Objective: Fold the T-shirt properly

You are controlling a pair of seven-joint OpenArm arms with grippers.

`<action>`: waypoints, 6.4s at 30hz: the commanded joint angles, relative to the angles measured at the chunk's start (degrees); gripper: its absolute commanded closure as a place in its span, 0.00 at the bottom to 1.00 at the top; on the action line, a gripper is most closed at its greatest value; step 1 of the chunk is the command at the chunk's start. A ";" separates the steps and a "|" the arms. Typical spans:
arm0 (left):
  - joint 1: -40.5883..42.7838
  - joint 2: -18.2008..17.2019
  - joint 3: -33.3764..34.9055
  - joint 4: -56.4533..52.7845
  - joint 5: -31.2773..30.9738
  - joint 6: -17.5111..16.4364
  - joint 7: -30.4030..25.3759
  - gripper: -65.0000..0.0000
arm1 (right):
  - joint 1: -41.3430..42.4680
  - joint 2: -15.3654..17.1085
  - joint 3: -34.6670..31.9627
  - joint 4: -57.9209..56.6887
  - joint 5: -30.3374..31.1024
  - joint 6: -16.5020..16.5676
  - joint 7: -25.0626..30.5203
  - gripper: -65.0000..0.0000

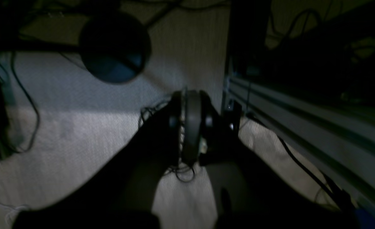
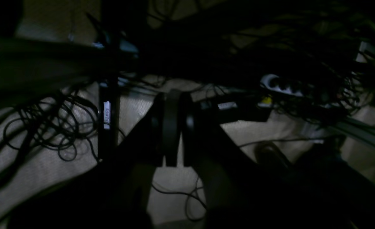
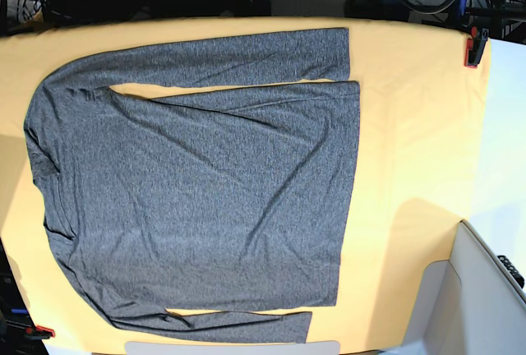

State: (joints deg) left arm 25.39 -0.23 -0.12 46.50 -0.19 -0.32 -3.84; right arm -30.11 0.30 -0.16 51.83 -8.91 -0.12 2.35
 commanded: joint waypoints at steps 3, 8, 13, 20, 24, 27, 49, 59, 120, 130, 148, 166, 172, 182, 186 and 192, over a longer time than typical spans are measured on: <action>5.95 -1.22 0.08 8.40 0.14 0.19 0.28 1.00 | -5.89 0.45 0.30 8.17 0.07 -0.01 0.51 1.00; 11.58 -3.33 0.08 18.07 0.05 0.19 1.33 1.00 | -13.01 0.80 0.12 18.63 0.07 -0.01 0.42 1.00; 19.32 -5.35 0.08 33.02 0.05 0.19 1.59 1.00 | -19.34 2.47 0.38 30.58 0.16 -0.01 0.42 1.00; 28.20 -12.47 5.53 52.36 -0.03 0.19 6.87 1.00 | -27.17 4.14 0.47 46.23 1.57 -0.01 0.33 1.00; 31.18 -17.22 9.39 60.18 -0.03 0.19 9.86 1.00 | -30.60 7.49 0.47 53.53 8.25 -0.01 0.33 1.00; 32.85 -20.74 12.82 65.98 -0.03 0.19 12.41 1.00 | -32.09 10.56 0.47 57.84 16.95 -0.01 0.33 1.00; 29.34 -21.18 14.49 72.31 -0.03 0.10 16.28 0.79 | -23.30 19.88 30.63 64.52 81.39 22.93 -27.80 0.99; 22.57 -18.89 14.14 72.58 -7.15 0.10 22.25 0.71 | -6.16 12.50 52.87 50.98 89.92 24.60 -60.68 0.86; 16.15 -22.85 8.52 71.87 -28.08 -8.34 34.91 0.71 | 7.21 2.74 55.94 20.47 93.52 40.12 -70.00 0.51; 16.33 -22.85 8.69 71.87 -28.08 -8.34 35.09 0.71 | 7.56 3.27 55.86 9.22 93.91 40.12 -70.09 0.51; 17.38 -22.85 8.87 71.87 -28.17 -8.34 35.18 0.71 | 4.22 -1.39 61.04 25.92 93.91 22.67 -63.49 0.70; 17.38 -22.85 8.87 71.87 -28.17 -8.34 35.18 0.71 | 5.98 -2.80 61.13 43.77 92.12 16.34 -58.13 0.70; 17.38 -22.85 8.87 71.79 -28.08 -8.34 35.18 0.71 | 7.73 -3.86 60.69 43.59 90.36 14.67 -57.43 0.70; 17.12 -22.85 8.78 71.43 -27.99 -8.34 35.18 0.71 | 13.89 -4.73 57.61 35.51 84.47 14.67 -57.60 0.70; 16.94 -22.85 8.69 71.43 -27.99 -8.34 35.18 0.71 | 15.38 -4.91 57.44 35.16 82.62 14.58 -57.60 0.70; 16.77 -22.85 8.52 71.43 -28.08 -8.34 35.18 0.71 | 17.40 -7.28 56.91 35.16 79.19 14.58 -57.78 0.70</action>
State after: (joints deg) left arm 41.85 -22.72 8.82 117.14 -27.73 -8.43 32.38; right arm -12.64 -7.05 57.10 86.65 72.60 15.20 -53.52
